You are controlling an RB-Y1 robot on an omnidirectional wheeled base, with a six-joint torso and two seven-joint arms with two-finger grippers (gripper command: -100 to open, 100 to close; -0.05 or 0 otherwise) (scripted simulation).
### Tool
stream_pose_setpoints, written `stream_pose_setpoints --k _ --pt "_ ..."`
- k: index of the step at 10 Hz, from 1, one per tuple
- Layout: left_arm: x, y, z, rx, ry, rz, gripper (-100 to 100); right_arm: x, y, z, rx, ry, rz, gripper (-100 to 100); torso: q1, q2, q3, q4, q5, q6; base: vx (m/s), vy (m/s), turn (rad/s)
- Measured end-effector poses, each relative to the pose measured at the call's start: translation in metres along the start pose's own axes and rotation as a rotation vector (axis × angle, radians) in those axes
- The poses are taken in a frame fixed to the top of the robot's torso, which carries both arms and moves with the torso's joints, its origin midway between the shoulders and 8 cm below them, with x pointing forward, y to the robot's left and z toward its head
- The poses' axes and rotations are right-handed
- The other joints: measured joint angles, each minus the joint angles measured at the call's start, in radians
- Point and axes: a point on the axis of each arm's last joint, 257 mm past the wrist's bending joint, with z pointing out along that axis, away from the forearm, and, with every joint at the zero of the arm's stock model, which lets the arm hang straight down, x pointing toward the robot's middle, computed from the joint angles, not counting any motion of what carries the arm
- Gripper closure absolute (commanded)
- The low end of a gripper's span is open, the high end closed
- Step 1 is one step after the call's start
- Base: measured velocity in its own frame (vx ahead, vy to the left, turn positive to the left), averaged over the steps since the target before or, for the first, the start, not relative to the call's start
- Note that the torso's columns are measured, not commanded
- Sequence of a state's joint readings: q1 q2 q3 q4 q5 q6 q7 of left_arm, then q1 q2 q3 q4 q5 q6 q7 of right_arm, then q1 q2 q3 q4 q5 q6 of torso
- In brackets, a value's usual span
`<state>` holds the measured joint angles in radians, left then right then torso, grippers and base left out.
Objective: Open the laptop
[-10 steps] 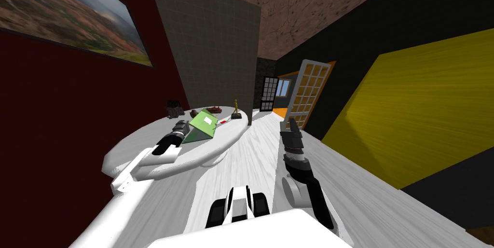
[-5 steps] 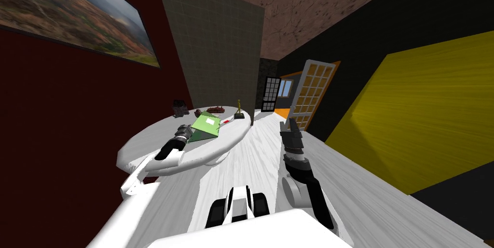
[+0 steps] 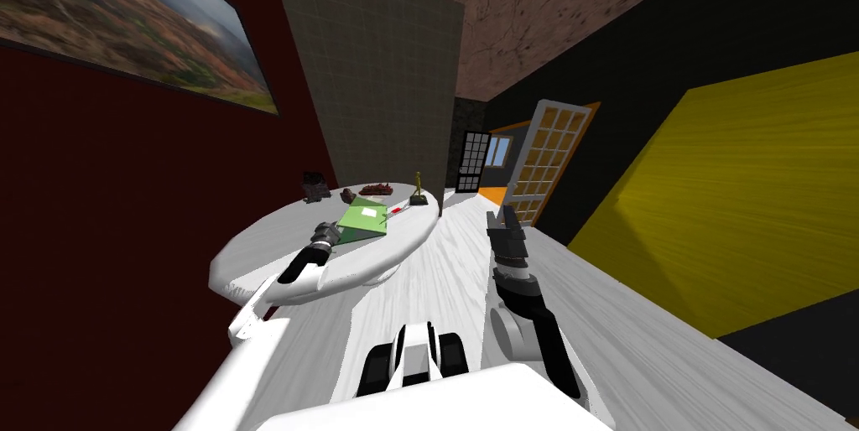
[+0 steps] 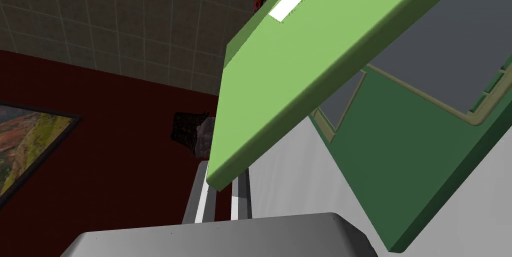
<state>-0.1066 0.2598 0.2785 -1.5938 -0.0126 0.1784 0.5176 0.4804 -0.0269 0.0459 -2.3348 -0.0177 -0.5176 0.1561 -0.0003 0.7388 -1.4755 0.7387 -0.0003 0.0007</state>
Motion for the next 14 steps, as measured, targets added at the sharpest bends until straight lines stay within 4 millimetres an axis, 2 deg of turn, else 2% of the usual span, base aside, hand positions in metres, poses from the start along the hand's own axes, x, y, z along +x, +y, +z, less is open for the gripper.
stream_pose_setpoints --k 3,9,10,14 --pt "-0.013 -0.026 0.019 0.024 -0.055 0.009 -100 0.000 0.000 0.000 0.000 0.000 0.000 0 0.000 0.004 0.003 0.001 0.000 -0.001 -0.140 0.051 -0.214" --pt "-0.034 -0.064 0.039 0.048 -0.164 0.005 -100 0.000 0.000 0.000 0.000 0.000 0.000 0 -0.001 0.001 0.000 0.001 -0.001 0.000 -0.101 0.033 -0.160" --pt "-0.034 -0.064 0.039 0.046 -0.168 0.005 0 0.000 0.000 0.000 0.000 0.000 0.000 0 -0.001 -0.002 -0.001 0.000 -0.001 -0.001 -0.010 0.002 0.003" --pt "-0.035 -0.062 0.039 0.040 -0.169 0.005 0 0.000 0.000 0.000 0.000 0.000 0.000 0 0.001 0.000 0.000 -0.001 0.001 -0.001 -0.001 0.000 0.000"
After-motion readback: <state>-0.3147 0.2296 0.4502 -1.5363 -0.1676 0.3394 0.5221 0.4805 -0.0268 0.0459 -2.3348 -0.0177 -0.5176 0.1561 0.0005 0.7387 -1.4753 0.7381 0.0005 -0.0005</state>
